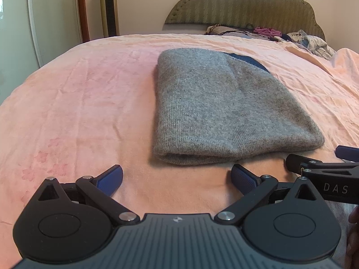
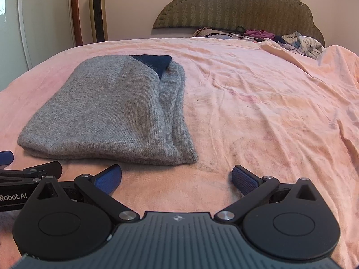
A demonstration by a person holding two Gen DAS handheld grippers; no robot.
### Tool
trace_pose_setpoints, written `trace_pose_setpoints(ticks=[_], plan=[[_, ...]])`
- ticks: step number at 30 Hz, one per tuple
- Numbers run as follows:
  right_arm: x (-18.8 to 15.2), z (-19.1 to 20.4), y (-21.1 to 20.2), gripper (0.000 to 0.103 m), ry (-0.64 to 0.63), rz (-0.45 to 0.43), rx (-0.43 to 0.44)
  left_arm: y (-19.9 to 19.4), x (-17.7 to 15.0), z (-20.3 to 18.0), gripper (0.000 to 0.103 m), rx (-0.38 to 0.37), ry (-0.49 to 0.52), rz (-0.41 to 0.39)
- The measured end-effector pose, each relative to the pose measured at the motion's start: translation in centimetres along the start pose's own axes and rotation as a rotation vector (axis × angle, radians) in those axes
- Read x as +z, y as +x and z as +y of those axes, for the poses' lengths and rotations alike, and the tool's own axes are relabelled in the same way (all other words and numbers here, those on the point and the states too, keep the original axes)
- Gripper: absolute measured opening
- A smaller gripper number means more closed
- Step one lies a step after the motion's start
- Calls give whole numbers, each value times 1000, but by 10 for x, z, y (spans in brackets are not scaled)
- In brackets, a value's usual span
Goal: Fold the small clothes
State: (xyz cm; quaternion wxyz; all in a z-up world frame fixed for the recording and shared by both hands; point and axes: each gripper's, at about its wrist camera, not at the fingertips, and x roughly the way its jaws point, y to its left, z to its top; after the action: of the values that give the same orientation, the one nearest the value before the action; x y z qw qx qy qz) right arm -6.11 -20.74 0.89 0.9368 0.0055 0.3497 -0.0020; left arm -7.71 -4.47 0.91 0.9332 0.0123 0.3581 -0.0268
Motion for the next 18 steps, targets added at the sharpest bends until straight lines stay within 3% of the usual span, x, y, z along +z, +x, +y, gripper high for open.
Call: trace_pose_setpoints(ticks=[18], plan=[[0, 0, 0, 103, 0, 0, 0, 0, -1, 1, 103, -4, -2, -2]])
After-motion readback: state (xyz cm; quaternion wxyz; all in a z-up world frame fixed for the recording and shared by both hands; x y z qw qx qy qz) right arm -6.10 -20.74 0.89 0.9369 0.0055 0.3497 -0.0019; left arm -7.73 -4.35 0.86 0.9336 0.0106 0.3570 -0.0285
